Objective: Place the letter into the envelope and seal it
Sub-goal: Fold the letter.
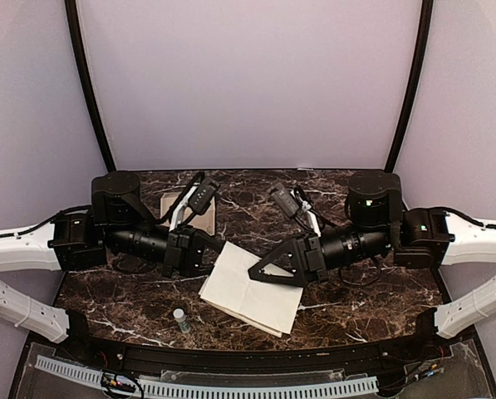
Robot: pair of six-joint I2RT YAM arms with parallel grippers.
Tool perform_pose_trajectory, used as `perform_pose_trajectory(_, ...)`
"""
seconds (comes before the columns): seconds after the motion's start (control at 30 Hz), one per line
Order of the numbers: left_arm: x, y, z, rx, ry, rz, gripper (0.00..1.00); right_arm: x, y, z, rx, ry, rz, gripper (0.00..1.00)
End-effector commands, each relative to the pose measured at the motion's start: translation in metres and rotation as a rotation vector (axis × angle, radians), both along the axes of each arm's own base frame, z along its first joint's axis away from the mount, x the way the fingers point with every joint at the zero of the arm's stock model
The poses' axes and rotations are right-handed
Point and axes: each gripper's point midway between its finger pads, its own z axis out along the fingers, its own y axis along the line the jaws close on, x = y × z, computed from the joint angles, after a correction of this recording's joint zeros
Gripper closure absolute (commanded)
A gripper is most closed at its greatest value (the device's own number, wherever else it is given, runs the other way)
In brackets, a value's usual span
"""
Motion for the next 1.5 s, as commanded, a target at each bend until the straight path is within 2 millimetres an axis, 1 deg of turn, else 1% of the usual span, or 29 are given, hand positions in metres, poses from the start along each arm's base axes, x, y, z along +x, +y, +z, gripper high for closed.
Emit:
perform_pose_trajectory(0.0, -0.004, 0.001, 0.017, -0.056, -0.041, -0.027, 1.00, -0.004, 0.000, 0.019, 0.079, -0.017, 0.011, 0.55)
perform_pose_trajectory(0.17, -0.005, 0.001, 0.017, -0.063, -0.043, -0.037, 1.00, -0.004, 0.000, 0.019, 0.079, -0.018, 0.009, 0.62)
perform_pose_trajectory(0.27, -0.005, 0.000, 0.017, -0.065, -0.043, -0.041, 1.00, -0.004, 0.000, 0.019, 0.081, -0.021, 0.006, 0.70)
perform_pose_trajectory(0.37, -0.006, 0.000, 0.017, -0.069, -0.045, -0.042, 1.00, -0.004, 0.000, 0.018, 0.080, -0.020, 0.004, 0.81)
perform_pose_trajectory(0.47, -0.006, 0.000, 0.017, -0.069, -0.043, -0.043, 1.00, -0.003, -0.001, 0.018, 0.077, -0.018, 0.000, 0.99)
perform_pose_trajectory(0.57, -0.005, 0.001, 0.017, -0.067, -0.040, -0.037, 1.00, -0.001, -0.002, 0.017, 0.076, -0.023, -0.014, 1.00)
perform_pose_trajectory(0.63, -0.004, 0.001, 0.017, -0.062, -0.041, -0.024, 0.94, 0.000, -0.004, 0.019, 0.079, -0.031, -0.026, 1.00)
perform_pose_trajectory(0.7, 0.000, 0.004, 0.017, -0.054, -0.045, 0.003, 0.85, 0.002, -0.005, 0.020, 0.082, -0.036, -0.037, 1.00)
perform_pose_trajectory(0.73, 0.003, 0.007, 0.020, -0.058, -0.055, 0.030, 0.75, 0.002, -0.006, 0.021, 0.083, -0.039, -0.042, 1.00)
perform_pose_trajectory(0.77, 0.005, 0.009, 0.018, -0.046, -0.055, 0.044, 0.71, 0.003, -0.007, 0.021, 0.080, -0.042, -0.048, 1.00)
perform_pose_trajectory(0.83, 0.008, 0.015, 0.021, -0.044, -0.070, 0.081, 0.56, 0.005, -0.009, 0.019, 0.070, -0.044, -0.060, 1.00)
perform_pose_trajectory(0.93, 0.012, 0.030, 0.030, -0.053, -0.092, 0.142, 0.47, 0.007, -0.011, 0.017, 0.057, -0.046, -0.074, 1.00)
perform_pose_trajectory(0.97, 0.013, 0.032, 0.031, -0.058, -0.095, 0.151, 0.41, 0.007, -0.011, 0.016, 0.053, -0.046, -0.076, 1.00)
perform_pose_trajectory(1.07, 0.014, 0.043, 0.041, -0.085, -0.097, 0.180, 0.35, 0.010, -0.012, 0.011, 0.032, -0.050, -0.094, 1.00)
perform_pose_trajectory(1.13, 0.014, 0.043, 0.043, -0.088, -0.088, 0.183, 0.30, 0.011, -0.011, 0.009, 0.022, -0.052, -0.094, 1.00)
perform_pose_trajectory(1.2, 0.014, 0.040, 0.041, -0.082, -0.077, 0.176, 0.26, 0.010, -0.009, 0.009, 0.025, -0.052, -0.086, 1.00)
perform_pose_trajectory(1.37, 0.017, 0.023, 0.025, -0.036, -0.041, 0.142, 0.22, 0.007, -0.005, 0.012, 0.040, -0.047, -0.063, 1.00)
perform_pose_trajectory(1.4, 0.017, 0.021, 0.024, -0.038, -0.039, 0.136, 0.22, 0.007, -0.004, 0.013, 0.044, -0.046, -0.060, 1.00)
perform_pose_trajectory(1.43, 0.015, 0.017, 0.020, -0.030, -0.028, 0.115, 0.22, 0.006, -0.004, 0.013, 0.043, -0.044, -0.057, 1.00)
perform_pose_trajectory(1.47, 0.014, 0.015, 0.022, -0.047, -0.030, 0.104, 0.21, 0.006, -0.003, 0.014, 0.047, -0.044, -0.056, 1.00)
